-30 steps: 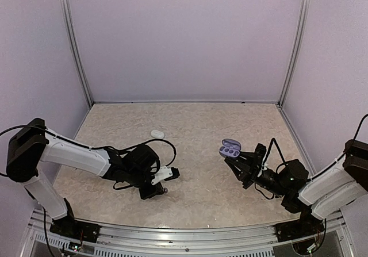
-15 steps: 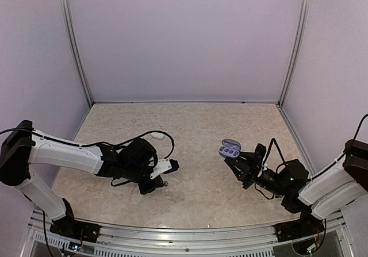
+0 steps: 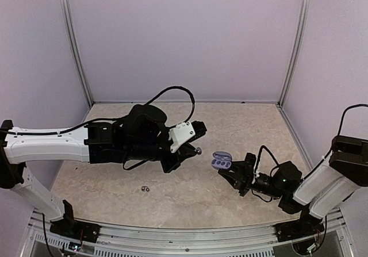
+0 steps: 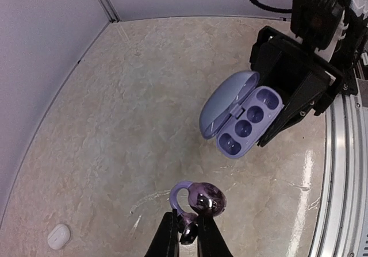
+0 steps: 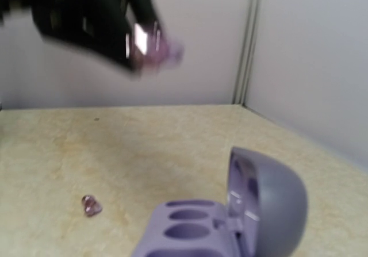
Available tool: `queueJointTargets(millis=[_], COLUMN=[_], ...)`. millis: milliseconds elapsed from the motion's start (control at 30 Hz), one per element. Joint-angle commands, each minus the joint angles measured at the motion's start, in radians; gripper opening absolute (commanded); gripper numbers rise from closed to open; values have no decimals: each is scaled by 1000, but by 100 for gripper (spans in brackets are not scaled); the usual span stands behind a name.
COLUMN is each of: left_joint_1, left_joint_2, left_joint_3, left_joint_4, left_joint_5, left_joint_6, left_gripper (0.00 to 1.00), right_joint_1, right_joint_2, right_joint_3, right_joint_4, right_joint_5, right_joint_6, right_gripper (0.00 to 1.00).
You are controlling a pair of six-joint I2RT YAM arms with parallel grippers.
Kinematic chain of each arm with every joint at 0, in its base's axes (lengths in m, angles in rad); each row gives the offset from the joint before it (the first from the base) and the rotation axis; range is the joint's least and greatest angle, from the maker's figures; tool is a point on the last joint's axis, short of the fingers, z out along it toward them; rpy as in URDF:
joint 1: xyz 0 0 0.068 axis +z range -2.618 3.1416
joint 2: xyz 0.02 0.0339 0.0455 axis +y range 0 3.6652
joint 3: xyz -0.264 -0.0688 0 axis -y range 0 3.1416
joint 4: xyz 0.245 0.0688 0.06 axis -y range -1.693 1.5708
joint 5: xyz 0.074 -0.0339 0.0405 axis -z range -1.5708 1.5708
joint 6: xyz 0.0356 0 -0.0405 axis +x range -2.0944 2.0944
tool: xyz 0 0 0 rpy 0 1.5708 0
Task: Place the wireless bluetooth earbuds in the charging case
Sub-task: Pick up the right earbud from the center of the board, then insert the right earbud into the right side groove of the charging case.
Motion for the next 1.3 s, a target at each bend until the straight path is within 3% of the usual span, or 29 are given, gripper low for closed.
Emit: queueJointTargets(millis=[0, 433, 1267], left_joint_1=[-52, -114, -117], left_joint_2=[30, 152, 256], left_joint_3=[74, 184, 254], left_joint_4=[0, 49, -65], left_joint_5=[-44, -2, -113], left_joint_6=[-5, -24, -10], left_gripper=[11, 11, 12], right_joint_1=[-7, 30, 73], right_joint_2=[33, -4, 50], right_joint_3=[23, 98, 89], right_joint_4=[166, 19, 117], right_joint_5=[-45, 33, 40], right_joint_6=[-6, 23, 79], right_gripper=[0, 0, 0])
